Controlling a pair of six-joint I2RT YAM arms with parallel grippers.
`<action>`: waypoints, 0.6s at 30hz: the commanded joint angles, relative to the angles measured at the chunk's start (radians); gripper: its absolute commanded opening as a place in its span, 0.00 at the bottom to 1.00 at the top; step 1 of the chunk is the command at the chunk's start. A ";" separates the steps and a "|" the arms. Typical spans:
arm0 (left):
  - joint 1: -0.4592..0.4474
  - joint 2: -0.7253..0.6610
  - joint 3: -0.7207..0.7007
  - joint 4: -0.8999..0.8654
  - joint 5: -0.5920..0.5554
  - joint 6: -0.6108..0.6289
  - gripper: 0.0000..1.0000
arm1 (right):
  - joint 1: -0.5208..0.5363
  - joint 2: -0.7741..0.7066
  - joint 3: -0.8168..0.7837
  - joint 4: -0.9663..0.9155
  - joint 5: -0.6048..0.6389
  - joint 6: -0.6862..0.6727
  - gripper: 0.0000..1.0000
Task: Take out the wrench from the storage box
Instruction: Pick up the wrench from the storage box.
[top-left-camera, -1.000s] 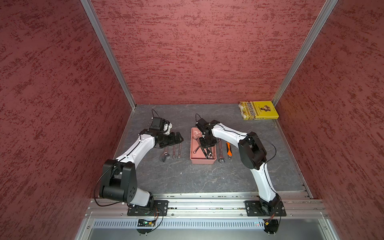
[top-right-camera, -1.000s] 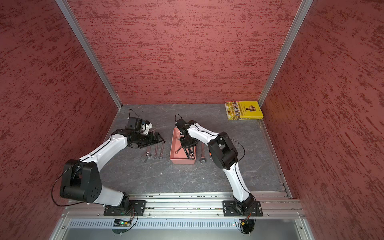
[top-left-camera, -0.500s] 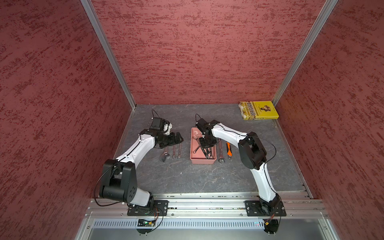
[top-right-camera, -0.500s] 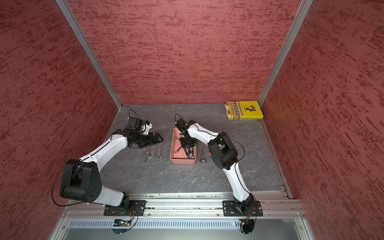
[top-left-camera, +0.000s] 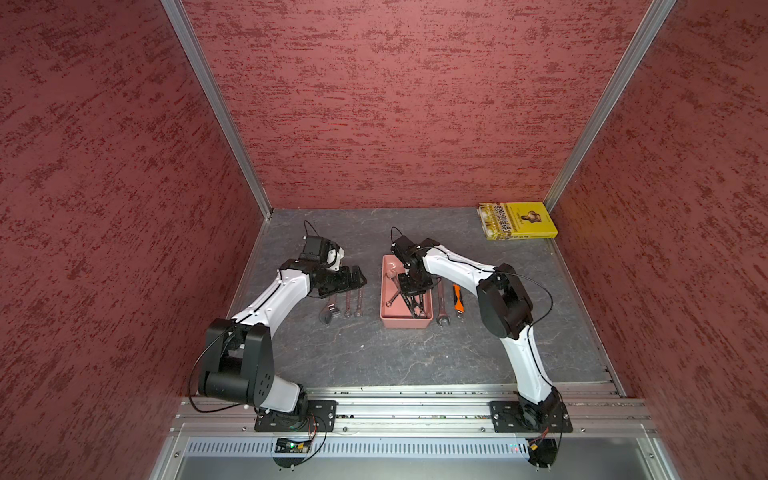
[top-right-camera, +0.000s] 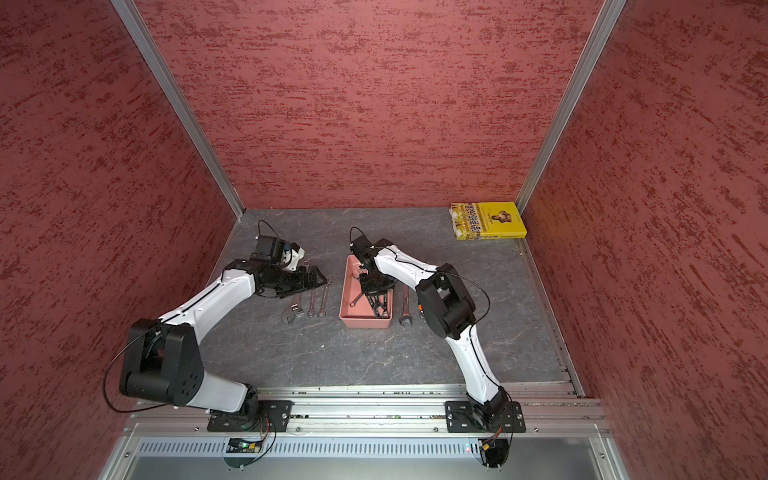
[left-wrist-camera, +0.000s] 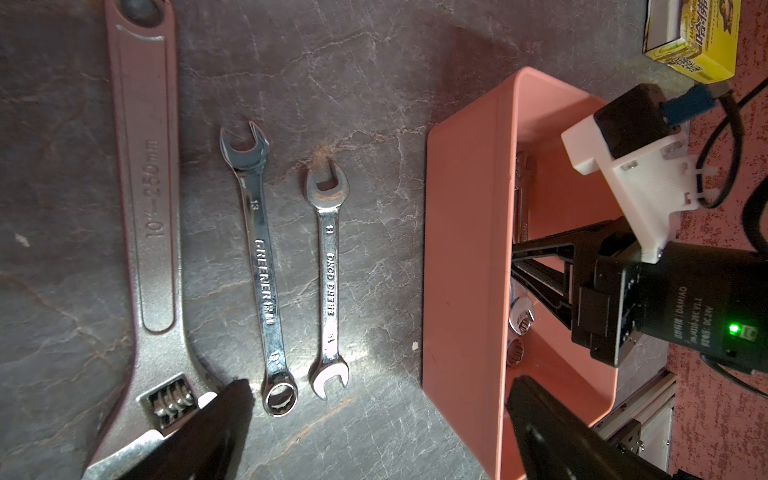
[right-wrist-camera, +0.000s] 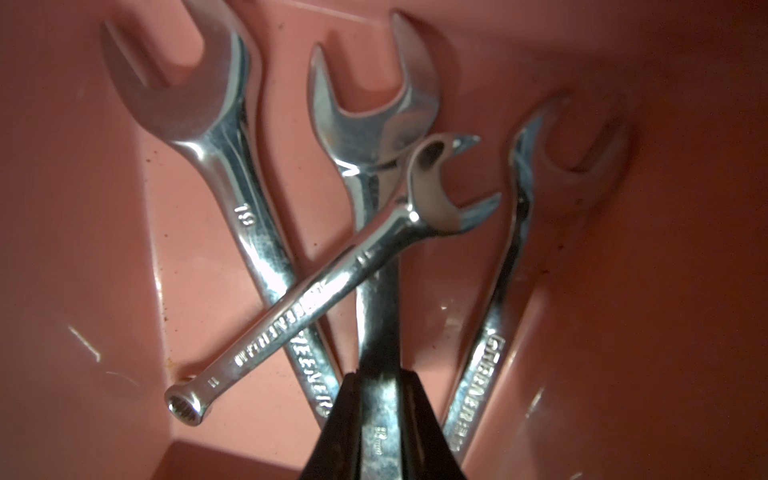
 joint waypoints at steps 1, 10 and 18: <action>0.006 -0.019 -0.012 0.017 0.009 0.000 1.00 | -0.003 -0.066 0.038 -0.016 0.019 0.033 0.00; 0.006 -0.017 -0.014 0.016 0.010 0.001 1.00 | -0.003 -0.082 0.067 -0.071 0.029 0.030 0.00; 0.006 -0.008 -0.012 0.024 0.015 0.002 1.00 | -0.003 -0.110 0.068 -0.137 0.057 0.011 0.00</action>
